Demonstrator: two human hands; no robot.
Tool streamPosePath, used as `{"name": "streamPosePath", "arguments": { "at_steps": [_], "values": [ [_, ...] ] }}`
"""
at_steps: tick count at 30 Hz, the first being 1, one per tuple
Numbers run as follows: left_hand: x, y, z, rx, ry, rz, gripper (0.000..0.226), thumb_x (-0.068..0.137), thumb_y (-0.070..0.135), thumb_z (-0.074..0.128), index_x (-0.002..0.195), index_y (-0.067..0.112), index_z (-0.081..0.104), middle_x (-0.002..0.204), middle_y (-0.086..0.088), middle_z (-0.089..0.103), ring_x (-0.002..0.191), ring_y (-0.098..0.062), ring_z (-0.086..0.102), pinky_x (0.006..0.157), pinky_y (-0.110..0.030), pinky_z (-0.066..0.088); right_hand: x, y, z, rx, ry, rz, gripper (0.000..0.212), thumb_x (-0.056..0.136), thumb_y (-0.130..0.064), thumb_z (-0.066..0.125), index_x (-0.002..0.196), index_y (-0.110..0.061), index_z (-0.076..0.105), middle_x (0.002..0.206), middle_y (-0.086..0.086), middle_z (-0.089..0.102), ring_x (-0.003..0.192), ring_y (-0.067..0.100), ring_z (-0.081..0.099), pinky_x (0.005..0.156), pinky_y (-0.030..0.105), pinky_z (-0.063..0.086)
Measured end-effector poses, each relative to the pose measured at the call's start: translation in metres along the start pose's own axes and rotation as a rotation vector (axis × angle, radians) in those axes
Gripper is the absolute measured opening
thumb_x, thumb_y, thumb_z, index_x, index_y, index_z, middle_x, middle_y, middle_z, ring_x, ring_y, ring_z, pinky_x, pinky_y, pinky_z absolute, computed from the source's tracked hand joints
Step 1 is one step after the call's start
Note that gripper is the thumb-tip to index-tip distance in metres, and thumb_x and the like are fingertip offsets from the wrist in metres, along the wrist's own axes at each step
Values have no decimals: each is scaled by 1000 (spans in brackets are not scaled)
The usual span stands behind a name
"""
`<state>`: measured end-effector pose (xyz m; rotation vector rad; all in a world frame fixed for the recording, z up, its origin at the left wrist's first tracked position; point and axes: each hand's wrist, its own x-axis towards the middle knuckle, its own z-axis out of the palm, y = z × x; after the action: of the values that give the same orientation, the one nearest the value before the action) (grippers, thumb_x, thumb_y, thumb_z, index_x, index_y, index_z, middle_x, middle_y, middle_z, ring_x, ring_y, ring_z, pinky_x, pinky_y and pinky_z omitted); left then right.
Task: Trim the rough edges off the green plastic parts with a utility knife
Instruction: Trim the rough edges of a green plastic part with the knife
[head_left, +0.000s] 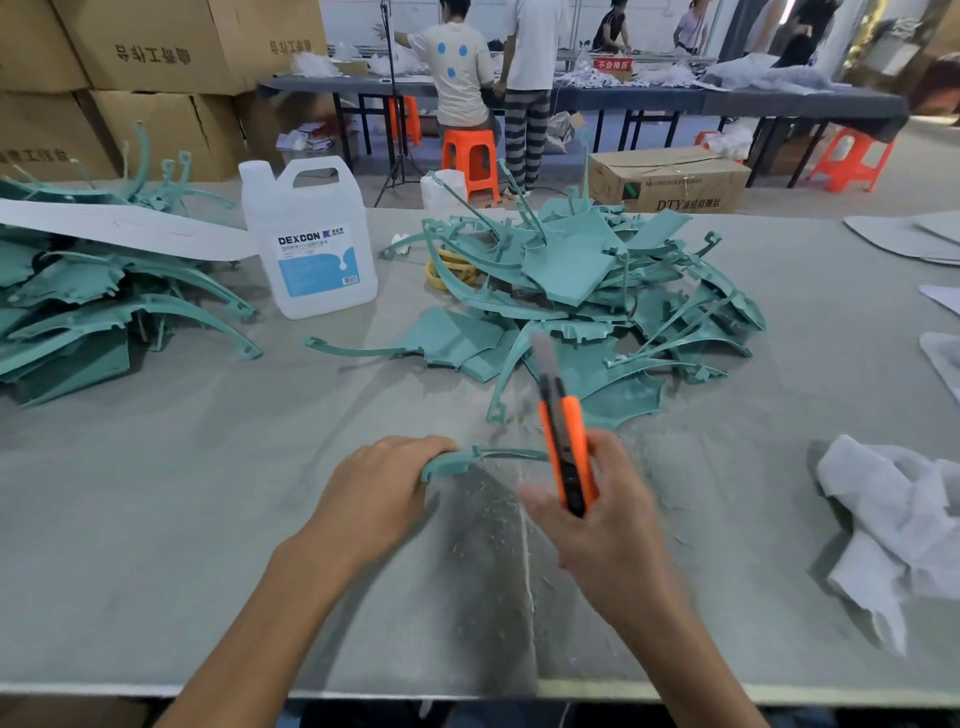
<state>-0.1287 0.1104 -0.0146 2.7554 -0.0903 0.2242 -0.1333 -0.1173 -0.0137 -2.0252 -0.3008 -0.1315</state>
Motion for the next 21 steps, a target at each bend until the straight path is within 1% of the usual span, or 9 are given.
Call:
{"name": "streamPosePath", "arguments": {
  "at_steps": [2, 5, 7, 9, 11, 13, 15, 18, 21],
  "values": [
    [7, 3, -7, 31, -50, 17, 39, 96, 13, 53, 119, 41, 65, 104, 8, 73, 96, -24, 62, 77, -35, 44, 12, -11, 10, -63, -75, -43, 33, 84, -45, 73, 105, -42, 47, 76, -21, 56, 58, 8, 53, 55, 33, 50],
    [10, 14, -25, 186, -39, 23, 28, 97, 26, 58, 119, 42, 64, 110, 10, 72, 107, -20, 62, 80, -32, 34, 24, -18, 21, -43, -82, -12, 26, 91, -35, 72, 103, -38, 49, 74, -8, 66, 55, 10, 65, 57, 39, 56],
    [4, 23, -34, 323, 168, 6, 30, 89, 35, 69, 119, 37, 66, 119, 10, 69, 118, -20, 58, 86, -34, 29, 28, -21, 23, 14, 2, 13, 26, 92, -34, 72, 99, -39, 48, 71, -3, 64, 51, 14, 66, 51, 39, 56],
    [-9, 32, -34, 306, 450, 48, 37, 83, 23, 77, 119, 23, 69, 128, 0, 67, 122, -30, 57, 95, -41, 33, 31, -24, 23, 83, 75, 45, 26, 92, -32, 72, 95, -40, 48, 71, -1, 63, 49, 17, 64, 44, 37, 53],
    [-28, 43, -25, 159, 746, 292, 28, 89, 13, 70, 116, 20, 69, 128, 0, 66, 117, -29, 60, 97, -41, 41, 35, -26, 23, 214, 98, 108, 25, 91, -29, 74, 89, -39, 50, 69, 1, 62, 45, 19, 62, 38, 31, 48],
    [-49, 47, -13, 5, 823, 451, 17, 93, 17, 68, 108, 24, 66, 117, 7, 68, 105, -21, 64, 95, -33, 42, 38, -25, 20, 372, 64, 201, 24, 90, -25, 75, 88, -30, 52, 67, 5, 58, 42, 21, 59, 39, 28, 46],
    [-65, 43, -1, -251, 834, 276, 16, 90, 27, 70, 100, 33, 59, 104, 15, 63, 95, -13, 62, 89, -27, 43, 40, -21, 15, 480, -10, 300, 26, 90, -22, 75, 94, -17, 50, 70, 4, 54, 44, 21, 56, 42, 29, 47],
    [-68, 36, 2, -812, 781, -310, 46, 65, 53, 80, 95, 48, 45, 94, 20, 55, 82, -9, 58, 77, -19, 47, 40, -14, 10, 541, -156, 433, 31, 90, -19, 76, 102, -9, 50, 65, 1, 56, 44, 18, 55, 40, 28, 46],
    [-52, 16, 6, -1036, 386, -336, 62, 60, 40, 88, 112, 40, 54, 102, 7, 69, 86, -4, 69, 72, -16, 54, 37, -6, 13, 467, -313, 501, 30, 87, -19, 78, 103, -13, 53, 54, -1, 55, 42, 17, 53, 38, 25, 43]
  ]
}}
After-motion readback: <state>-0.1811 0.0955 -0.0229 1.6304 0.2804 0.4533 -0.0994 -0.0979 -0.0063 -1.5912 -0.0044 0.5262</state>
